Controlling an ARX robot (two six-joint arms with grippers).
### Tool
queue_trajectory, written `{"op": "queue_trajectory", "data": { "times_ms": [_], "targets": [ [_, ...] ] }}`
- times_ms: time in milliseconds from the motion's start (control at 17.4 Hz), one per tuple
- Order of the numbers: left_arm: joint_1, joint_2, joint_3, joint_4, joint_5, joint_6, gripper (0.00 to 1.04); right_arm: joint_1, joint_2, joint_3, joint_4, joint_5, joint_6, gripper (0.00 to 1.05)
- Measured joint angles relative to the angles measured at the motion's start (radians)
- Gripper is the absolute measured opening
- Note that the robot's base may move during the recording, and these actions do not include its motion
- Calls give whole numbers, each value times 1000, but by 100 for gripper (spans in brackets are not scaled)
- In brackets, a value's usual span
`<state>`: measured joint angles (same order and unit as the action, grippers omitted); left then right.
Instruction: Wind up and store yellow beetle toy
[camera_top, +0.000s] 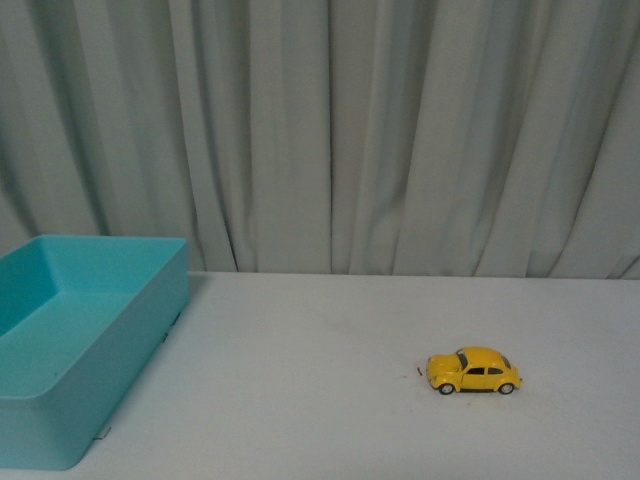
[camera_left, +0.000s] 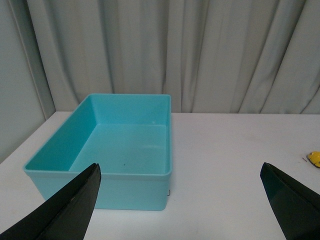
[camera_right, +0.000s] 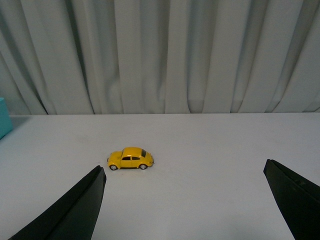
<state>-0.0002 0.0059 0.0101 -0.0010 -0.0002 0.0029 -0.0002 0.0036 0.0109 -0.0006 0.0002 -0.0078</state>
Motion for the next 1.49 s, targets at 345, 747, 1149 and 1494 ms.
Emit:
{"op": "queue_trajectory", "data": {
  "times_ms": [345,747,1149,1494],
  "targets": [
    [0,0,0,-1,0,0,98,0,0,0,-2,0,0,98],
    [0,0,0,-1,0,0,98,0,0,0,-2,0,0,98],
    [0,0,0,-1,0,0,98,0,0,0,-2,0,0,98],
    [0,0,0,-1,0,0,98,0,0,0,-2,0,0,98]
  ]
}}
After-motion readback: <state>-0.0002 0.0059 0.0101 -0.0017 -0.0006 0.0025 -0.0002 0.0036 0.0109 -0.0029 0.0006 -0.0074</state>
